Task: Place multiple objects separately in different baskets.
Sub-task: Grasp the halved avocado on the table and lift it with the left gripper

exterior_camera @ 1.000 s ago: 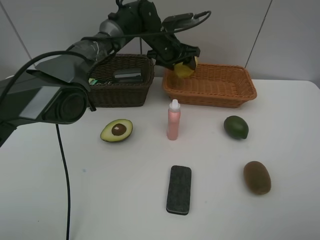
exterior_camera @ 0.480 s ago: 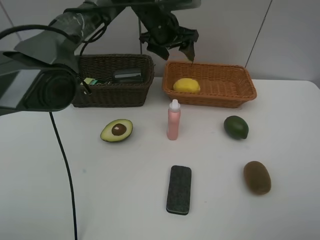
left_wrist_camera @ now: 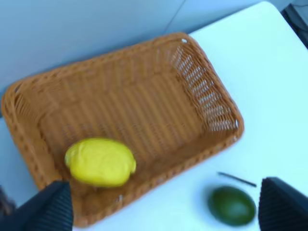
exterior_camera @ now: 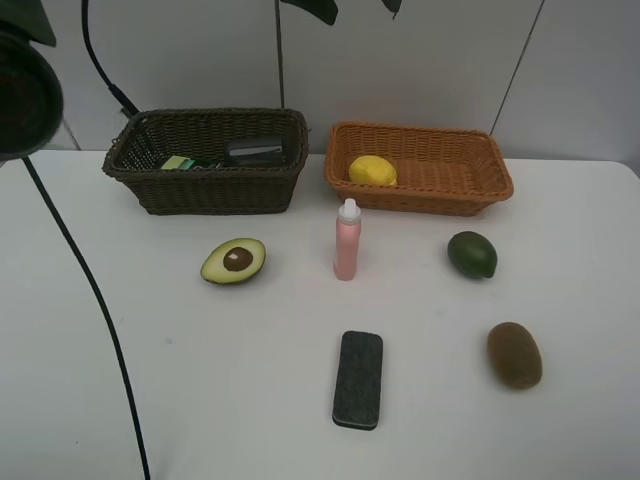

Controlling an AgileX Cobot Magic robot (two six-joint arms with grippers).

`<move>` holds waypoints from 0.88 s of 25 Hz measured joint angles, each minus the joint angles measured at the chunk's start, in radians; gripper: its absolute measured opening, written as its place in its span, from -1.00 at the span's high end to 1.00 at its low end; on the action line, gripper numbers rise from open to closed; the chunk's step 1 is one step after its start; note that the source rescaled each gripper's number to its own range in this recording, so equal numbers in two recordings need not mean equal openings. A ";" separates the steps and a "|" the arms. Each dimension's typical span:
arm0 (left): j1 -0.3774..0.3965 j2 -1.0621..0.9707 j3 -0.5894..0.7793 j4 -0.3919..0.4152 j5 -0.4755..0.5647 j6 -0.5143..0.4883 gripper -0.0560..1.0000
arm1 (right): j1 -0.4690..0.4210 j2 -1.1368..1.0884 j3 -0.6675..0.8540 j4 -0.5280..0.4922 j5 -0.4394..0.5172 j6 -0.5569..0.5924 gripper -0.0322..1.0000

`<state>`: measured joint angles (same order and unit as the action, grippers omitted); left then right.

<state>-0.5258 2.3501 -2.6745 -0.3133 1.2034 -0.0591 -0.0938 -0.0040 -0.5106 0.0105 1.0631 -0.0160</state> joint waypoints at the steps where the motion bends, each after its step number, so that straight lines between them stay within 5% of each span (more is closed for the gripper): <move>1: 0.000 -0.052 0.061 0.000 0.000 0.002 -0.98 | 0.000 0.000 0.000 0.000 0.000 0.000 -1.00; 11: 0.000 -0.555 0.947 0.034 -0.005 0.154 -0.98 | 0.000 0.000 0.000 0.000 0.000 0.000 -1.00; 17: 0.000 -0.629 1.283 0.184 -0.021 0.250 -0.98 | 0.000 0.000 0.000 0.000 0.000 0.000 -1.00; 22: 0.000 -0.596 1.446 0.280 -0.264 0.310 -0.98 | 0.000 0.000 0.000 0.000 0.000 0.000 -1.00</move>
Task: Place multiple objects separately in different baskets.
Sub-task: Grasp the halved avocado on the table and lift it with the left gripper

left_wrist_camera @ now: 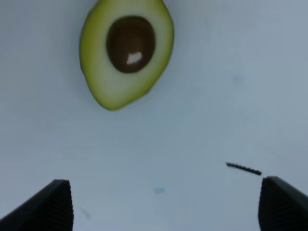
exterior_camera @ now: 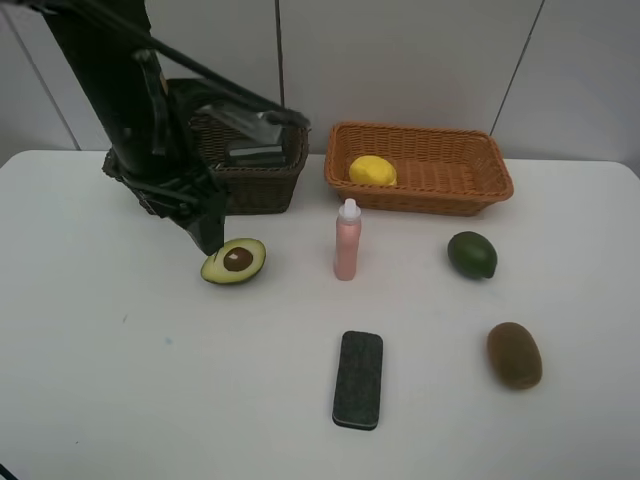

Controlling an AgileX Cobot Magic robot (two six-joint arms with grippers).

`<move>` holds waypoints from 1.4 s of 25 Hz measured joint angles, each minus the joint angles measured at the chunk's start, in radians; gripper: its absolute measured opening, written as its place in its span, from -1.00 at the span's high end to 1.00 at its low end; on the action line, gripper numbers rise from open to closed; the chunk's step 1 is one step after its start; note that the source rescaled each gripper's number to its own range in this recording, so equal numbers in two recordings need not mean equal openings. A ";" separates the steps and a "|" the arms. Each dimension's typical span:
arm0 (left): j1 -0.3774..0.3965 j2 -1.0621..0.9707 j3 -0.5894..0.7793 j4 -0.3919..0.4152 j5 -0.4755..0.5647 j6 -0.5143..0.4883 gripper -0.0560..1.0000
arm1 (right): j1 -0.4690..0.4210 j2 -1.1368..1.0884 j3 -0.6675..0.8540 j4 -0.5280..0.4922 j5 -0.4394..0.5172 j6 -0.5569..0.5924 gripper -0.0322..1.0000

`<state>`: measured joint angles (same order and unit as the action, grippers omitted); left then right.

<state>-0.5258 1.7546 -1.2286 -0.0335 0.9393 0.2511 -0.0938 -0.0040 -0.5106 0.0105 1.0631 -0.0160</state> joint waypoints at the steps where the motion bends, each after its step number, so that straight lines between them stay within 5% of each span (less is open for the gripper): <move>1: 0.000 0.016 0.010 0.003 -0.050 0.002 -0.98 | 0.000 0.000 0.000 0.000 0.000 0.000 -1.00; 6: 0.000 0.112 0.019 -0.018 -0.187 0.004 -0.98 | 0.000 0.000 0.000 0.000 0.000 0.000 -1.00; 20: 0.000 0.272 0.021 -0.019 -0.371 0.042 -0.98 | 0.000 0.000 0.000 0.000 0.000 0.000 -1.00; 35: 0.000 0.364 0.021 -0.017 -0.401 0.028 -0.98 | 0.000 0.000 0.000 0.000 0.000 0.000 -1.00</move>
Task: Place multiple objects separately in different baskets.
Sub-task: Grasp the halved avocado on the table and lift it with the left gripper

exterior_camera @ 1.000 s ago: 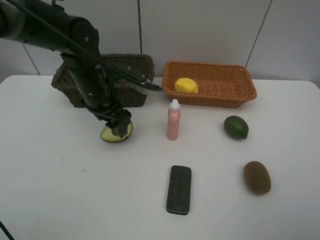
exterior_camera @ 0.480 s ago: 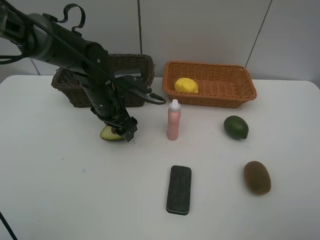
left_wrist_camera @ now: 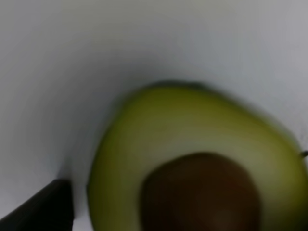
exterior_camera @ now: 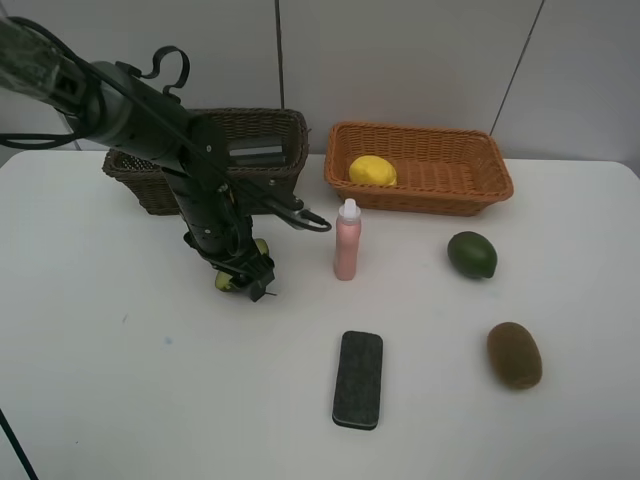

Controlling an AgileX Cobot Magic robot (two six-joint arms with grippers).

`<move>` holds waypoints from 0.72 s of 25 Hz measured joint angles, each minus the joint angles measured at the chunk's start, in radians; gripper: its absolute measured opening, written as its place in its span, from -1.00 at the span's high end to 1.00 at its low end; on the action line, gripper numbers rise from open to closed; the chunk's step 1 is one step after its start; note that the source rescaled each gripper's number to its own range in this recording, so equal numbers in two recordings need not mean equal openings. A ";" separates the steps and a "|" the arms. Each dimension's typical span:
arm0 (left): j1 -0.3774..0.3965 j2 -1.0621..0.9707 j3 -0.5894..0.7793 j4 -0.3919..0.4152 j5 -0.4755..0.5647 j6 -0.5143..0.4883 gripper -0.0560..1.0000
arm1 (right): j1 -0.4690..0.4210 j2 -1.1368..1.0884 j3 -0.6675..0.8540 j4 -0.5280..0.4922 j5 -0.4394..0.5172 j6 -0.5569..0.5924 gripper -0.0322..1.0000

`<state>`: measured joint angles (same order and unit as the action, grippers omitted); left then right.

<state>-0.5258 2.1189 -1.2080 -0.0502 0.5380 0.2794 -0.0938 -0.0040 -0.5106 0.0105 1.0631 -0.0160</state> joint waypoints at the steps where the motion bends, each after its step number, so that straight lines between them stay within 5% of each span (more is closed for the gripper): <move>1: 0.000 0.000 0.000 0.001 0.000 -0.005 -0.98 | 0.000 0.000 0.000 0.000 0.000 0.000 -1.00; 6: 0.000 0.000 0.000 0.004 -0.011 -0.042 -0.78 | 0.000 0.000 0.000 0.000 0.000 0.000 -1.00; 10: 0.000 0.000 0.000 0.004 -0.028 -0.095 0.03 | 0.000 0.000 0.000 0.000 0.000 0.000 -1.00; 18: 0.000 -0.019 0.000 -0.020 0.000 -0.145 0.03 | 0.000 0.000 0.000 0.000 0.000 0.000 -1.00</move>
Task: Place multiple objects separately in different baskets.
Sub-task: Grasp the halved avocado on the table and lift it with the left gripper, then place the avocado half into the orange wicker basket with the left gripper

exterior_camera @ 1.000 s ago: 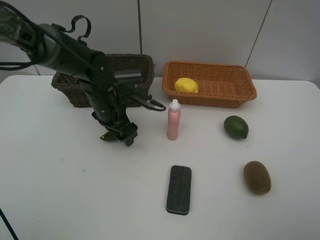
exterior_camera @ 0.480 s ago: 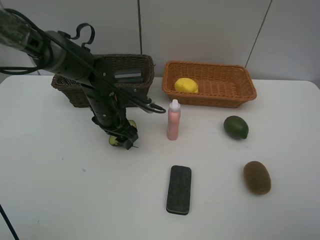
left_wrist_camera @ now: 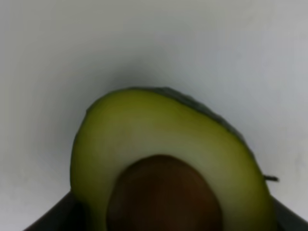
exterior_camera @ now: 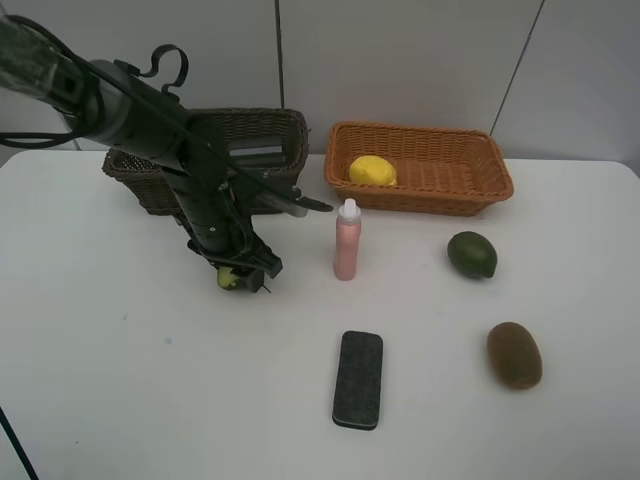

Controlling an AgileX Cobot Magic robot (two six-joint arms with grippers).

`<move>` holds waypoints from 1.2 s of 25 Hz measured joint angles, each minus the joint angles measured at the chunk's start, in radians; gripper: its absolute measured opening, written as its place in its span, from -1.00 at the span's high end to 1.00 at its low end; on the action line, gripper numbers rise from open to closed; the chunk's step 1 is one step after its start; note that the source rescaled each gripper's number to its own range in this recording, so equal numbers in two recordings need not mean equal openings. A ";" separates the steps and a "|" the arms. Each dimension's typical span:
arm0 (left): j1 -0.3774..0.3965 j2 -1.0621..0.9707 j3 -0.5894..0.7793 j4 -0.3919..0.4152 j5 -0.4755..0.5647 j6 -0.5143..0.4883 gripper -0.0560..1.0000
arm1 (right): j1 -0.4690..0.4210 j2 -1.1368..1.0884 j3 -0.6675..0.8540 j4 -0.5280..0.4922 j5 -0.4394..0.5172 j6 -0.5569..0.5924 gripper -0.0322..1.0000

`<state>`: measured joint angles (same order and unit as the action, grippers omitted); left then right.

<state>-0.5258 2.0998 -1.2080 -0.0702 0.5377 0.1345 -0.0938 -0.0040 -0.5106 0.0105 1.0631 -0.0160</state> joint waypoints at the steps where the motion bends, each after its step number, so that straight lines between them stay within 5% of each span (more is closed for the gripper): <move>1: 0.000 -0.021 0.000 -0.009 0.015 -0.001 0.03 | 0.000 0.000 0.000 0.000 0.000 0.000 -1.00; 5: 0.000 -0.154 -0.034 -0.050 0.085 -0.004 0.03 | 0.000 0.000 0.000 0.000 0.000 0.000 -1.00; 10: 0.000 -0.201 -0.245 -0.131 0.135 0.001 0.03 | 0.000 0.000 0.000 0.000 0.000 0.000 -1.00; 18: 0.000 0.163 -0.793 -0.321 0.103 0.011 0.03 | 0.000 0.000 0.000 0.000 0.000 0.000 -1.00; 24: 0.000 0.449 -1.103 -0.361 0.000 0.017 0.03 | 0.000 0.000 0.000 0.000 0.000 0.000 -1.00; 25: 0.000 0.477 -1.138 -0.361 -0.011 0.020 -0.01 | 0.000 0.000 0.000 0.000 0.000 0.000 -1.00; 28: 0.000 0.533 -1.187 -0.368 -0.017 0.019 -0.72 | 0.000 0.000 0.000 0.000 0.000 0.000 -1.00; 30: 0.000 0.539 -1.194 -0.369 0.007 0.018 -0.91 | 0.000 0.000 0.000 0.000 0.000 0.000 -1.00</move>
<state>-0.5258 2.6386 -2.4025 -0.4393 0.5444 0.1526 -0.0938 -0.0040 -0.5106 0.0105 1.0631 -0.0160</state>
